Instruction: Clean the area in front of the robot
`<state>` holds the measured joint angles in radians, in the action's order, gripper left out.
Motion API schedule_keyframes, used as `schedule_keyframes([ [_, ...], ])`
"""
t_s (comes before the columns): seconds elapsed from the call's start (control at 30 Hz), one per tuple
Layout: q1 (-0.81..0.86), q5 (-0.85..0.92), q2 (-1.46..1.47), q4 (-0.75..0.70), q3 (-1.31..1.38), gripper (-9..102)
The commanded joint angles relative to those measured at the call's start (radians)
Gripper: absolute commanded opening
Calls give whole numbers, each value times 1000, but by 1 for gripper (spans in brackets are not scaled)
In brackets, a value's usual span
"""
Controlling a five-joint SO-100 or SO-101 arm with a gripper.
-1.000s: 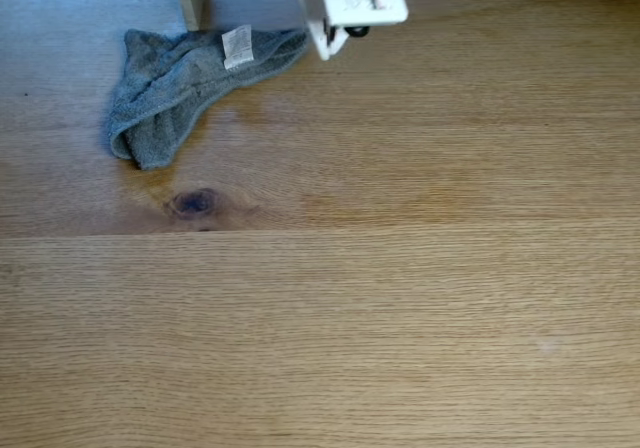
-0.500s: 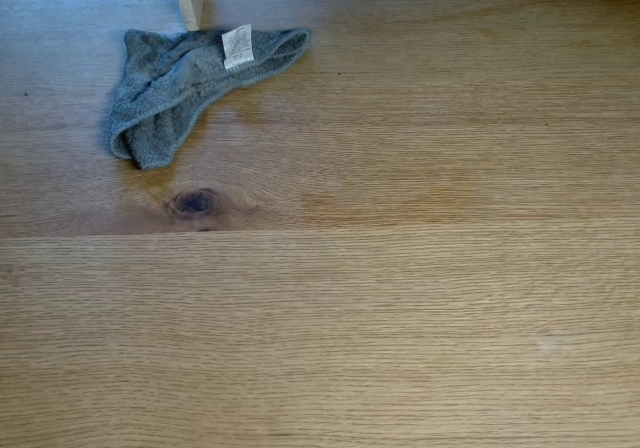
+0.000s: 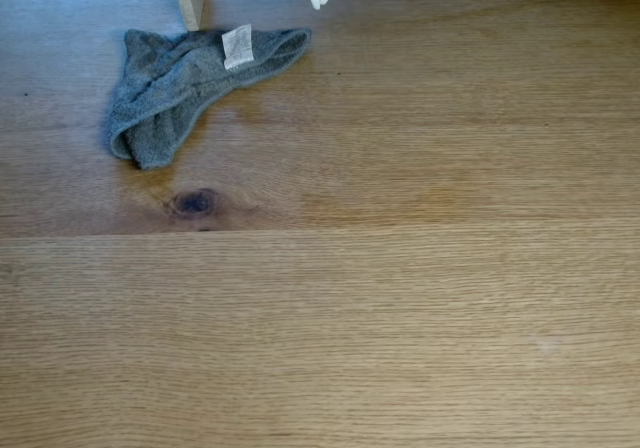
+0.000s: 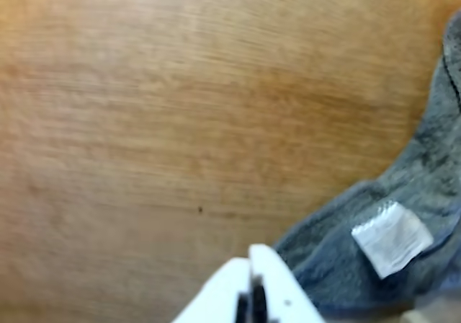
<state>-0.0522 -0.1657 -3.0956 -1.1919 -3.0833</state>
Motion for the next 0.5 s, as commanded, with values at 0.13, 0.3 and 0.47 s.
schedule_keyframes([
  [0.13, 8, 52, -163, -101, -117, 0],
  [0.3, 15, 58, -212, -67, -275, 0],
  [0.47, -9, 67, -210, -69, -276, 0],
])
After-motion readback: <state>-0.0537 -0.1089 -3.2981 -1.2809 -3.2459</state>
